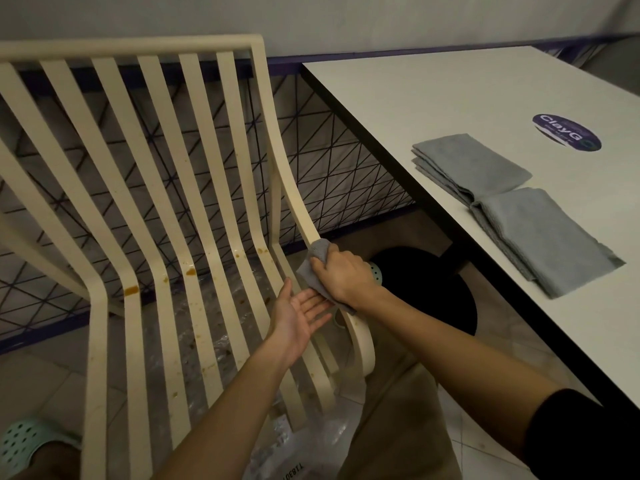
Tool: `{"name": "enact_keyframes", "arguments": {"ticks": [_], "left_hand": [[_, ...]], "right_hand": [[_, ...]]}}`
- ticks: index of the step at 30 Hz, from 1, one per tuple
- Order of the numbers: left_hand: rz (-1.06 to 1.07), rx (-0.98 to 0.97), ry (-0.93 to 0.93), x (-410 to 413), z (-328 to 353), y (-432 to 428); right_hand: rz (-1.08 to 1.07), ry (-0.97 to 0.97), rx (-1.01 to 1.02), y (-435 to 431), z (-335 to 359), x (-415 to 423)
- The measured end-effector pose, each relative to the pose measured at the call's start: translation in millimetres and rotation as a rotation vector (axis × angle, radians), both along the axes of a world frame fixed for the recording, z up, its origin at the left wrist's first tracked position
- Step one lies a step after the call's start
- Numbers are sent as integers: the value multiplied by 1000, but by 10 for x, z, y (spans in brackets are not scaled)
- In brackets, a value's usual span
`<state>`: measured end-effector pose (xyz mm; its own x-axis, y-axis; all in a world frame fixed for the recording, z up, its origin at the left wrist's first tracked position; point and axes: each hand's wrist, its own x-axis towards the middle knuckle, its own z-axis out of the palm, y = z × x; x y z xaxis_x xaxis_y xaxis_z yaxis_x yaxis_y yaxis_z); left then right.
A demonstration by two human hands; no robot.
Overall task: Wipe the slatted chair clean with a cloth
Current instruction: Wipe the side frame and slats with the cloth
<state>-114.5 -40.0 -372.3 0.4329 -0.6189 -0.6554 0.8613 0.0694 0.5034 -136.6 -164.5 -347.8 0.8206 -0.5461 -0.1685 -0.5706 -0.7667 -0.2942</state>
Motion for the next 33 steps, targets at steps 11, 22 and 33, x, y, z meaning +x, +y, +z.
{"name": "enact_keyframes", "arguments": {"ticks": [11,22,33], "left_hand": [[-154,393,-352,113,-34,-96],[-78,234,-330,182,131,-170],[-84,169,-276,227,23,-171]], "right_hand": [[2,-18,-1,76,-7,-267],[-2,-34,-24,181,-30,-583],[29,-43,-69,271,24,-822]]}}
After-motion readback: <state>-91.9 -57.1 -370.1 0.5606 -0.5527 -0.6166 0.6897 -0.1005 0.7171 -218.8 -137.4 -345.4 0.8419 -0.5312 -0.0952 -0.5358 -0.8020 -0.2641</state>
